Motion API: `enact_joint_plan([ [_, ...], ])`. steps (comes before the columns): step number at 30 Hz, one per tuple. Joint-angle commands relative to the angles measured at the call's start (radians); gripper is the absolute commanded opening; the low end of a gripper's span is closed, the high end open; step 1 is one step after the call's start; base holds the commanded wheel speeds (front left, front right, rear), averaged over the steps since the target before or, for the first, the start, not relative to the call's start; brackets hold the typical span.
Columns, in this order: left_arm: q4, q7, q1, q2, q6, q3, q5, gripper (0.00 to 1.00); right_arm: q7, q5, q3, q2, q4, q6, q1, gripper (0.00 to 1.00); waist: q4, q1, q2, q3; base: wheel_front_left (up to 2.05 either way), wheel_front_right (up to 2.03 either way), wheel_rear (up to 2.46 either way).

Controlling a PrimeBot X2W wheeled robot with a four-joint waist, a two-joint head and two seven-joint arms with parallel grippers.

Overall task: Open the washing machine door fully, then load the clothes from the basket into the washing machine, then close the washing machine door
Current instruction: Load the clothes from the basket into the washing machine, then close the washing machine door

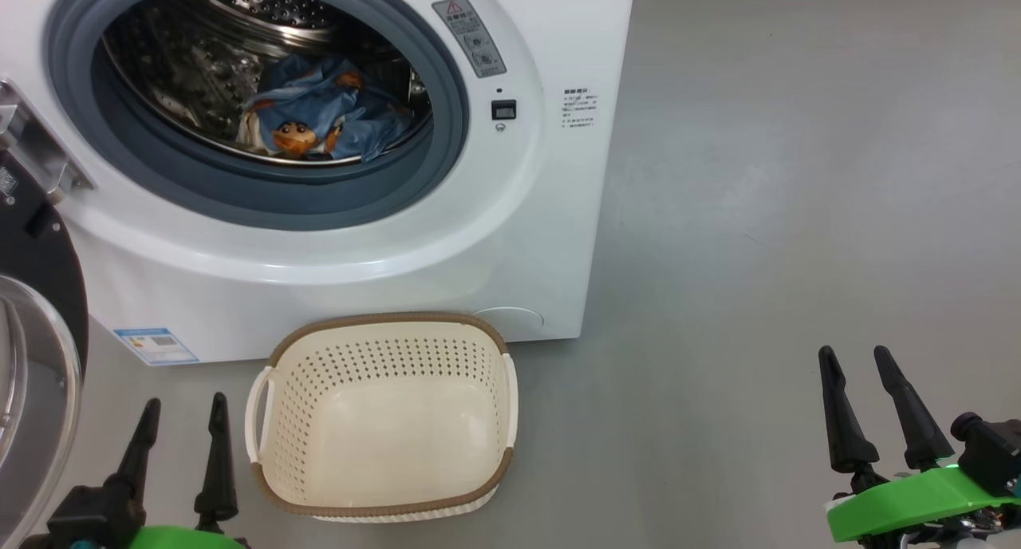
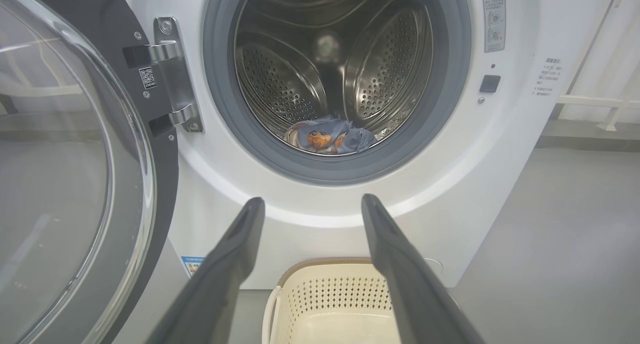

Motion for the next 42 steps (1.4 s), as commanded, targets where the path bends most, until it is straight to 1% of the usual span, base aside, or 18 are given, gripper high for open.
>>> enact_joint_plan([
  [1,-0.030,-0.006,-0.003,0.010,0.001,0.030,0.015,1.00,-0.005,0.002,0.014,-0.017,-0.027,0.006,0.001,1.00,0.001,0.0000,0.0000,-0.001,0.00,0.00,0.00],
  [26,-0.029,-0.006,-0.002,-0.007,0.001,0.046,0.020,1.00,-0.005,-0.005,0.006,-0.020,-0.026,0.006,0.002,1.00,0.010,0.0000,0.0000,0.007,-0.03,0.03,0.00],
  [42,-0.040,-0.006,0.009,-0.009,0.001,0.040,0.004,1.00,-0.005,-0.005,0.003,-0.022,-0.026,0.006,0.006,1.00,0.021,0.0000,0.0000,0.003,-1.13,1.13,0.00],
])
